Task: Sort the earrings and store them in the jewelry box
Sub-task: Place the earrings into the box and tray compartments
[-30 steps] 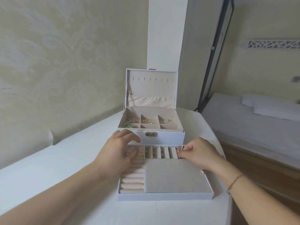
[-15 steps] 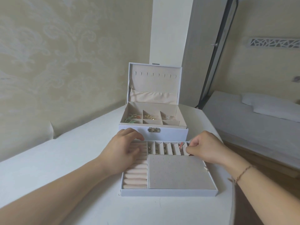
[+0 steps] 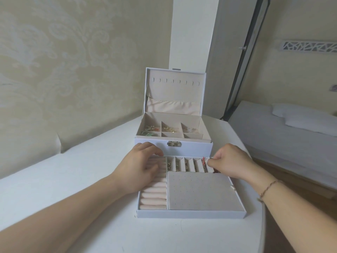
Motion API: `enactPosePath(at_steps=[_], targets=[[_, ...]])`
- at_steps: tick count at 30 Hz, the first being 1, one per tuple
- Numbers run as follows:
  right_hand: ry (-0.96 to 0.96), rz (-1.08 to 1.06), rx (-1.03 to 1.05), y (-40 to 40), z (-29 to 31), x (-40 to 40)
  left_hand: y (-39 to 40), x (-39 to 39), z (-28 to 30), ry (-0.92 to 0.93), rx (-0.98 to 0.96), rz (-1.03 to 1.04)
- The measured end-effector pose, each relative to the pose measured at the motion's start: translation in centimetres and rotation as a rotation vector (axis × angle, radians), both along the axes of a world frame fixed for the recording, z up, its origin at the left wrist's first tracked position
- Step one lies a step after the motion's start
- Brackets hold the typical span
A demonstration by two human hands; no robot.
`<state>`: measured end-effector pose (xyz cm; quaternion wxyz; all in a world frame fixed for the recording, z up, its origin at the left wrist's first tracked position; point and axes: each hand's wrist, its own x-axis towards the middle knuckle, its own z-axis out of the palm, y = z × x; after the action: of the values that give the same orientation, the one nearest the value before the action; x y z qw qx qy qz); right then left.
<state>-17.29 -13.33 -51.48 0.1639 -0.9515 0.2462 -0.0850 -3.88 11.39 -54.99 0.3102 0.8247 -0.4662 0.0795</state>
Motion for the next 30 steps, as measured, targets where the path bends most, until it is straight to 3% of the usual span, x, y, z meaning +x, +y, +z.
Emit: enactPosePath(at_steps=[17, 24, 30], targets=[[0.029, 0.058, 0.103, -0.2, 0.13, -0.12, 0.0, 0.16, -0.17, -0.008, 0.001, -0.011], [-0.213, 0.093, 0.175, -0.97, 0.63, -0.49, 0.0, 0.2, -0.21, -0.012, -0.009, -0.016], [-0.115, 0.251, -0.056, -0.05, 0.01, -0.45, -0.01, 0.2, -0.28, -0.007, -0.018, -0.021]])
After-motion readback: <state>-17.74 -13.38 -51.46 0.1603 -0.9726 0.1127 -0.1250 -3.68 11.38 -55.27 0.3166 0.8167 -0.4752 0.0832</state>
